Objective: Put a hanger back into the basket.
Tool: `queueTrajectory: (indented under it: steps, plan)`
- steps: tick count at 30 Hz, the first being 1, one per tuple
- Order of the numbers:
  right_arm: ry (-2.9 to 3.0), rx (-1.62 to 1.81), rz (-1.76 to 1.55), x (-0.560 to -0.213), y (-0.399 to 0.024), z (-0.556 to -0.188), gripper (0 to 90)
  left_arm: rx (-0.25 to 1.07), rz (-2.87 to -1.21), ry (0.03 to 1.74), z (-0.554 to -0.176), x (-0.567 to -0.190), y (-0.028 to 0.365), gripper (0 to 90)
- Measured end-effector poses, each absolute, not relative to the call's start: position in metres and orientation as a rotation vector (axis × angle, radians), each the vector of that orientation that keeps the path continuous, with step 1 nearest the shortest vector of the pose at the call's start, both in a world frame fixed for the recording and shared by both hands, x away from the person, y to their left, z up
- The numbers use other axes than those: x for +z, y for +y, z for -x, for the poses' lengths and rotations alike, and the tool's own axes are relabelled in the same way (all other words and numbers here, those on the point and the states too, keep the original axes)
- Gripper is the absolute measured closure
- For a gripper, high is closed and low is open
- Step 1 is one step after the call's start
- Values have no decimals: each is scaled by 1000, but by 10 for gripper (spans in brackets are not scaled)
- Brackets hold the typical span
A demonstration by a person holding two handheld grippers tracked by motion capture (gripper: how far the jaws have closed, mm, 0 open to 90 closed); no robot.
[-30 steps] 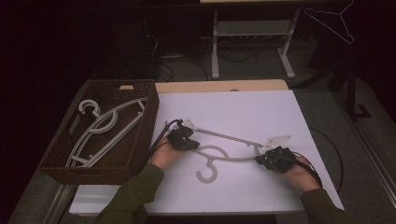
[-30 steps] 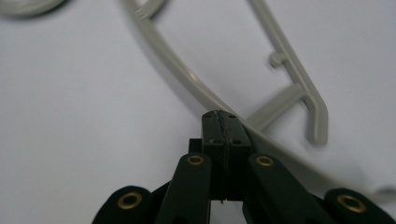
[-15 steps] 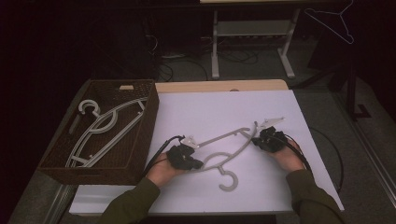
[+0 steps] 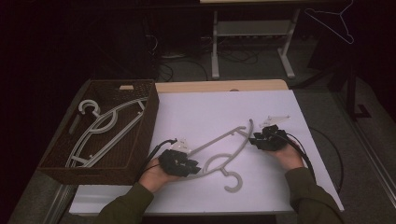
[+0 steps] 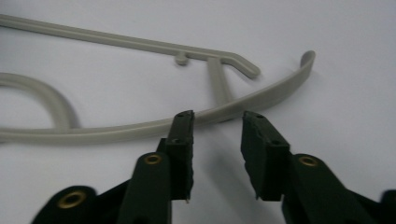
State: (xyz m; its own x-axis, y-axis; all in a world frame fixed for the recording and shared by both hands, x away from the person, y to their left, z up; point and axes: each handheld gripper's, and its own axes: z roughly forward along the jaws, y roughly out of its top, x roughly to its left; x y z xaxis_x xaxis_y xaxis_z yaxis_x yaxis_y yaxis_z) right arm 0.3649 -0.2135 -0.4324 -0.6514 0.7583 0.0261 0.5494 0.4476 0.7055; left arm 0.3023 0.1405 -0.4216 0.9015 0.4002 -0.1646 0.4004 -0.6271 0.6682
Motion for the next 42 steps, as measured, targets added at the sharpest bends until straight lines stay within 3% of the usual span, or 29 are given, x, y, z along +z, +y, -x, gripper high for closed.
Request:
queueTrajectory:
  steps: [4,9,12,20,35,42]
  plan:
    - [2440,1082,-1114,-425,-210,-347,585,27,-2326,550,-292,-422,146,601]
    - [2543,1139,-965,-416,-193,-309,638,72,-2323,555,-283,-420,151,419]
    - [2615,1163,-892,-419,-181,-287,635,80,-2307,568,-282,-421,151,375]
    - [2802,1165,-707,-435,-150,-254,654,71,-2321,571,-285,-428,148,366]
    - [2821,1066,-534,-444,-134,-248,772,78,-2304,589,-284,-431,146,359]
    - [2828,1078,-529,-442,-135,-251,775,87,-2327,565,-286,-432,144,359]
